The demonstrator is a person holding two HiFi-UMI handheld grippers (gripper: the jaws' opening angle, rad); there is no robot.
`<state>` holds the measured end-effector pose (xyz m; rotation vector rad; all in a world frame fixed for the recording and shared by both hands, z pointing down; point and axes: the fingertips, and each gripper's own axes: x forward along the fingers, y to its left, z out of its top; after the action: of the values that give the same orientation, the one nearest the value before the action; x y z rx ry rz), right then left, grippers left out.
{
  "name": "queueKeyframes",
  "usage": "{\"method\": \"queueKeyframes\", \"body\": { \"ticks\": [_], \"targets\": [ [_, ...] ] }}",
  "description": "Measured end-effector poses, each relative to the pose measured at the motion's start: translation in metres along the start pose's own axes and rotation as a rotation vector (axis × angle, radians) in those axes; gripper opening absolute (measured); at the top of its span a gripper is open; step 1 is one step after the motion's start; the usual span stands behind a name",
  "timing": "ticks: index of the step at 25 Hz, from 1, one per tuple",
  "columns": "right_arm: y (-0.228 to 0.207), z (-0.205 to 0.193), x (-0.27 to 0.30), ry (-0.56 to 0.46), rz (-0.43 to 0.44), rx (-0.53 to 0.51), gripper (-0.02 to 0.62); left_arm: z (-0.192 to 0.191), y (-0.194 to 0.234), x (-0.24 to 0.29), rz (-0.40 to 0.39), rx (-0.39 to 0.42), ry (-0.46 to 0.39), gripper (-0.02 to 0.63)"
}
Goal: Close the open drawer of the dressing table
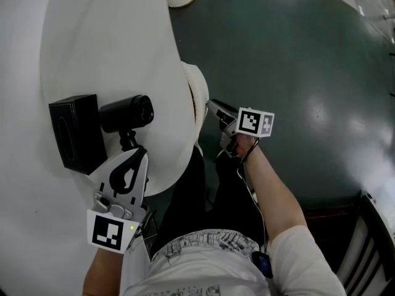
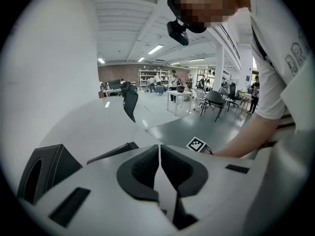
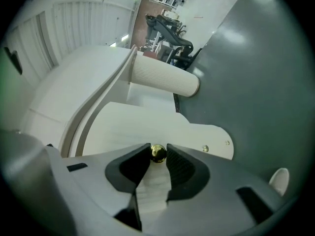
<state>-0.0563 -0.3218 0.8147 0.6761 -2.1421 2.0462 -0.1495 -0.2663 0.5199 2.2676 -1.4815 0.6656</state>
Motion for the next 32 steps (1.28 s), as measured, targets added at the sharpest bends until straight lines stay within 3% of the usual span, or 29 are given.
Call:
{"method": "queueKeyframes", "body": {
  "ticks": [12,23,32],
  "targets": [
    [0.029,-0.029,0.064,0.102,0.021,-0.041,0.112,-0.013,0.023,-0.034,0.071,-0.028,-0.002,0.031],
    [0.03,-0.031,0.069,0.076,0.005,-0.004,0.114,-0.02,0.032,-0.052,0.107,-0.044,-0.011,0.031],
    [0.028,-0.017,0.031,0.009,-0.035,-0.013,0.15,-0.006,0.022,-0.051,0.07,-0.021,-0.053,0.031]
  ]
}}
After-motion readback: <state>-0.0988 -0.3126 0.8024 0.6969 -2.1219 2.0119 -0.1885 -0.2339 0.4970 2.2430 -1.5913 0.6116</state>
